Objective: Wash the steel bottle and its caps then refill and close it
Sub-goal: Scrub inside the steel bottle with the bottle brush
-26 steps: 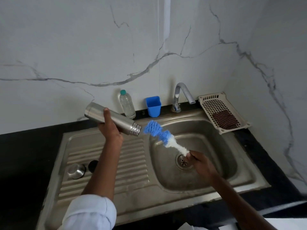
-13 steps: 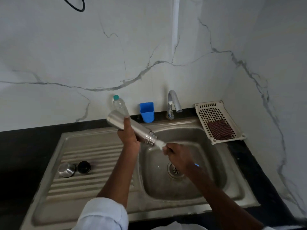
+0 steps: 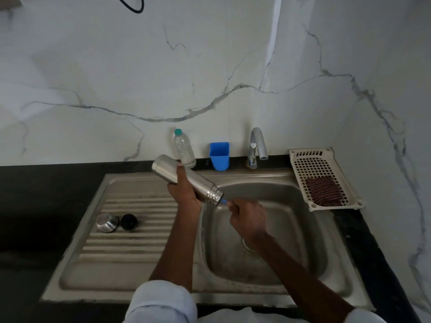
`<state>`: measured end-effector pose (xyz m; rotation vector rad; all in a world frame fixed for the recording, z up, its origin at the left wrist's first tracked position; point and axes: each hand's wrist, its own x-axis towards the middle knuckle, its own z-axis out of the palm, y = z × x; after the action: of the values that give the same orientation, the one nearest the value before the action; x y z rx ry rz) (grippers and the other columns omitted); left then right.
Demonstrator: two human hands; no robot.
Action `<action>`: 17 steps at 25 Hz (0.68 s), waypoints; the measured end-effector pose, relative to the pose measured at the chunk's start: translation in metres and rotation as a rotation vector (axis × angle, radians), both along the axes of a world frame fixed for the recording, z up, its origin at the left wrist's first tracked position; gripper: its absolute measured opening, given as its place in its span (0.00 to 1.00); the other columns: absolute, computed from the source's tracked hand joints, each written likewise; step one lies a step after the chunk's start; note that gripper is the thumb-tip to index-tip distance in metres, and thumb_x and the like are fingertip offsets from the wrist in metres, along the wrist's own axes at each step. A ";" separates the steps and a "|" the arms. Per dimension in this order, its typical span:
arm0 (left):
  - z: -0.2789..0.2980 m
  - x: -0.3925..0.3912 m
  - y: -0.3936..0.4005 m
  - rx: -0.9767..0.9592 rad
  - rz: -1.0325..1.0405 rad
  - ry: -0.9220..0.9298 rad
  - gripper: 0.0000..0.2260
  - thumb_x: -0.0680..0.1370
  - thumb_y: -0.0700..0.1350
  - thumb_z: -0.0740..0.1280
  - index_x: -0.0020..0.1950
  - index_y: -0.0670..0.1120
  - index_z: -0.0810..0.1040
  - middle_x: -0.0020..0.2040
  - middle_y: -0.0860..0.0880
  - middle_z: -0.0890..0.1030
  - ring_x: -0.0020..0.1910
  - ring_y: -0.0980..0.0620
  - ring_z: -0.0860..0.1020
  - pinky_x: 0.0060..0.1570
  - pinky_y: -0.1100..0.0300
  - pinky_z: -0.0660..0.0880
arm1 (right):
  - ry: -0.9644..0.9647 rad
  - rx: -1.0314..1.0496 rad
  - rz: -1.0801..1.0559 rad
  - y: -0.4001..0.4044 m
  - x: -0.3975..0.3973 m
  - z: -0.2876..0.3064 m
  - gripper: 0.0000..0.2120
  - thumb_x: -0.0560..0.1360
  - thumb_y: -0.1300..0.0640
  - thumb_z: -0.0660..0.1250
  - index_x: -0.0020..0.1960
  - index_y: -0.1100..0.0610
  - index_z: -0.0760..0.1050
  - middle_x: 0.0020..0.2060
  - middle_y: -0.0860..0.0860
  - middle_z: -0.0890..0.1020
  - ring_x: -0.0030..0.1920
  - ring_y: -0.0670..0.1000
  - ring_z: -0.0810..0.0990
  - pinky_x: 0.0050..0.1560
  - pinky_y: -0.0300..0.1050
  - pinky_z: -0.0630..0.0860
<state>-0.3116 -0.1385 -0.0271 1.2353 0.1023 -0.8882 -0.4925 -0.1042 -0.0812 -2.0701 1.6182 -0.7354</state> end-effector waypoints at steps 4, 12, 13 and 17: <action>-0.006 0.000 0.004 -0.032 -0.070 -0.007 0.27 0.75 0.56 0.77 0.69 0.46 0.74 0.58 0.42 0.83 0.54 0.43 0.84 0.51 0.47 0.83 | -0.985 1.335 0.005 -0.012 -0.010 0.019 0.18 0.85 0.52 0.57 0.39 0.55 0.75 0.25 0.46 0.64 0.22 0.44 0.60 0.18 0.37 0.57; 0.005 0.002 0.001 -0.026 0.076 -0.027 0.27 0.77 0.54 0.76 0.69 0.45 0.71 0.57 0.46 0.81 0.50 0.47 0.83 0.40 0.52 0.81 | 0.064 -0.121 0.111 0.003 -0.001 0.005 0.16 0.79 0.47 0.54 0.52 0.48 0.80 0.44 0.45 0.82 0.42 0.49 0.79 0.41 0.46 0.75; 0.004 0.003 0.002 -0.028 0.078 -0.025 0.27 0.77 0.54 0.76 0.69 0.45 0.71 0.57 0.45 0.81 0.51 0.47 0.84 0.40 0.52 0.82 | 0.051 -0.003 0.077 0.003 0.002 0.013 0.17 0.79 0.48 0.53 0.49 0.49 0.80 0.41 0.46 0.82 0.40 0.49 0.79 0.41 0.47 0.77; -0.004 0.009 0.009 -0.030 0.042 -0.066 0.26 0.75 0.55 0.77 0.67 0.45 0.75 0.59 0.42 0.84 0.56 0.43 0.84 0.53 0.44 0.84 | -0.542 0.967 -0.025 -0.006 0.008 0.037 0.21 0.82 0.43 0.60 0.36 0.53 0.74 0.25 0.47 0.70 0.25 0.46 0.66 0.26 0.41 0.66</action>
<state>-0.3025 -0.1298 -0.0314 1.2293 0.0615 -0.8096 -0.4845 -0.1098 -0.0438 -1.0459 1.2905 -0.3422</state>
